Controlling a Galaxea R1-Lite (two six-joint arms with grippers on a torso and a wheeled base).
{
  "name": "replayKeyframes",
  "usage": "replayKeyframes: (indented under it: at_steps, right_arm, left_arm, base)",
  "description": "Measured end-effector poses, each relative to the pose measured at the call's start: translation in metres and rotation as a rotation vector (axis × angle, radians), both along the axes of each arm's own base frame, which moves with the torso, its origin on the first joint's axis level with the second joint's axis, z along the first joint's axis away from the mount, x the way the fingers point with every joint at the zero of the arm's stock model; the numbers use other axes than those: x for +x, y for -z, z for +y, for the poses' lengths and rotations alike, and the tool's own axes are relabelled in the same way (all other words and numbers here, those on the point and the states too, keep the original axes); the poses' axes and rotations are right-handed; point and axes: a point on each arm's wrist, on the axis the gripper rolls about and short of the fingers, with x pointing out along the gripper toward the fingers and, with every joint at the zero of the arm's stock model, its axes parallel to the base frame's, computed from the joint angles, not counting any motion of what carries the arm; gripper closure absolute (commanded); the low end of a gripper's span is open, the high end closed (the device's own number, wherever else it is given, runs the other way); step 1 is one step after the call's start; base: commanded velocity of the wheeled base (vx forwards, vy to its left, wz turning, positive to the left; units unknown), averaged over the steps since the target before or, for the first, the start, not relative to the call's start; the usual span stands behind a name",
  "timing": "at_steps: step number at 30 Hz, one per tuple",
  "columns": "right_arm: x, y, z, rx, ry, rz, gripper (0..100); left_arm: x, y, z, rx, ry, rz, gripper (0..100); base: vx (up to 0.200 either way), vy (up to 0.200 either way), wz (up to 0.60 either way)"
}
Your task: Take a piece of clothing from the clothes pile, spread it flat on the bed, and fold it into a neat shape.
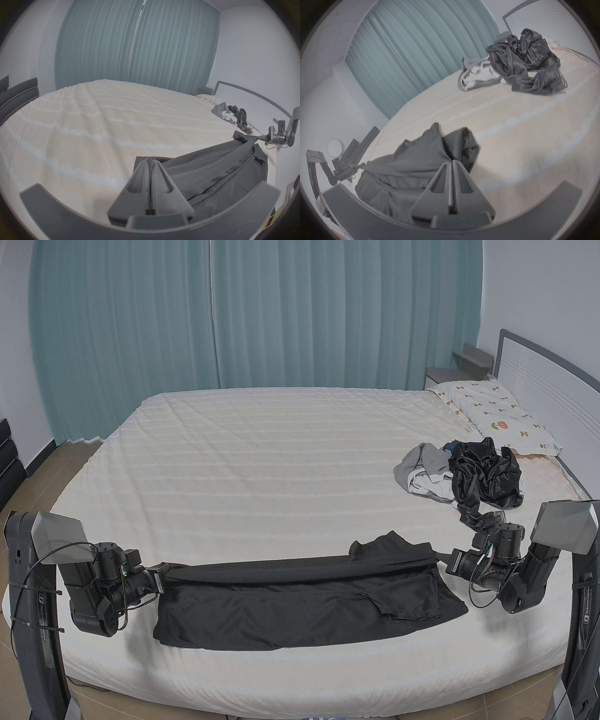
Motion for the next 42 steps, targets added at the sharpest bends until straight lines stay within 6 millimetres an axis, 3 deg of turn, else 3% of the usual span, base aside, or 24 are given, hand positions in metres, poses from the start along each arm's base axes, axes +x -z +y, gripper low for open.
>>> replayKeyframes:
  at_steps: [11,24,25,30,31,42]
  right_arm:
    - [-0.019,0.008,0.001,-0.020,-0.018,0.045,100]
    - [-0.024,0.026,0.000,-0.042,-0.025,0.088,100]
    - [-0.024,0.027,0.000,-0.041,-0.025,0.084,100]
    - [-0.022,0.031,0.001,-0.044,-0.023,0.061,100]
    - [-0.022,0.033,0.001,-0.043,-0.024,0.064,0]
    - [-0.023,0.030,0.002,-0.030,-0.021,0.031,0]
  left_arm:
    - [-0.004,0.001,0.000,0.002,0.011,0.014,100]
    - [-0.011,0.013,0.002,0.065,0.038,0.050,100]
    - [-0.011,0.013,0.002,0.065,0.038,0.051,0]
    - [-0.012,0.014,0.002,0.067,0.038,0.051,0]
    - [-0.012,0.014,0.002,0.067,0.039,0.052,0]
    - [-0.013,0.012,0.003,0.065,0.038,0.050,0]
  base:
    - [0.000,0.000,0.00]
    - [0.000,0.000,0.00]
    - [0.000,0.000,0.00]
    - [0.000,0.000,0.00]
    - [0.000,0.000,0.00]
    - [0.000,0.000,0.00]
